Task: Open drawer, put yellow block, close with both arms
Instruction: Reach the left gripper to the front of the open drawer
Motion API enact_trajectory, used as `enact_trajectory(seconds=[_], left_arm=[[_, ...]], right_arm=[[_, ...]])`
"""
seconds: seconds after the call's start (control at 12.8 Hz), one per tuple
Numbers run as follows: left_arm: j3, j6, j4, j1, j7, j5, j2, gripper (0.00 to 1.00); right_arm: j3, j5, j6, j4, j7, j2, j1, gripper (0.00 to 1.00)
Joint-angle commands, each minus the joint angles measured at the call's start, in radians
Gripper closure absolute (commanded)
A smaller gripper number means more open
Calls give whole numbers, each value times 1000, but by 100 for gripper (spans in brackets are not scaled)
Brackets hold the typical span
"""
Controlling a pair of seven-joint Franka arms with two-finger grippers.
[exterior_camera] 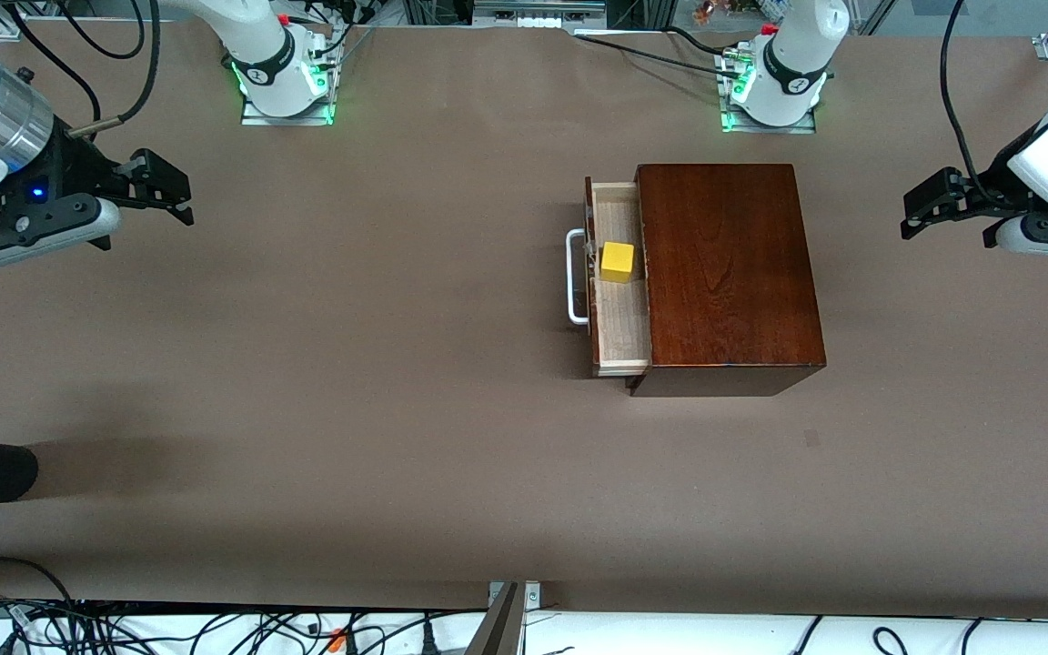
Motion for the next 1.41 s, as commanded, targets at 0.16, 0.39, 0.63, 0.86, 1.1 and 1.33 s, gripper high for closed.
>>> enact_trajectory(seconds=[0.16, 0.39, 0.63, 0.86, 1.1, 1.33], left_arm=[[-5, -29, 15, 5, 150, -32, 9, 0], [-39, -40, 7, -33, 172, -29, 50, 0], [-147, -31, 12, -93, 233, -32, 139, 0], [-279, 114, 15, -153, 327, -32, 260, 0], [-364, 306, 13, -234, 472, -20, 380, 0], [-362, 454, 5, -377, 571, 40, 467, 0]], right_arm=[[192, -30, -12, -64, 42, -68, -184, 0], [344, -59, -18, -64, 45, -77, -341, 0], [385, -72, -32, -58, 45, -80, -386, 0], [385, -83, -28, -53, 35, -74, -386, 0], [382, -81, -26, -52, 33, -73, -386, 0], [377, -78, -28, -52, 32, -73, -387, 0]])
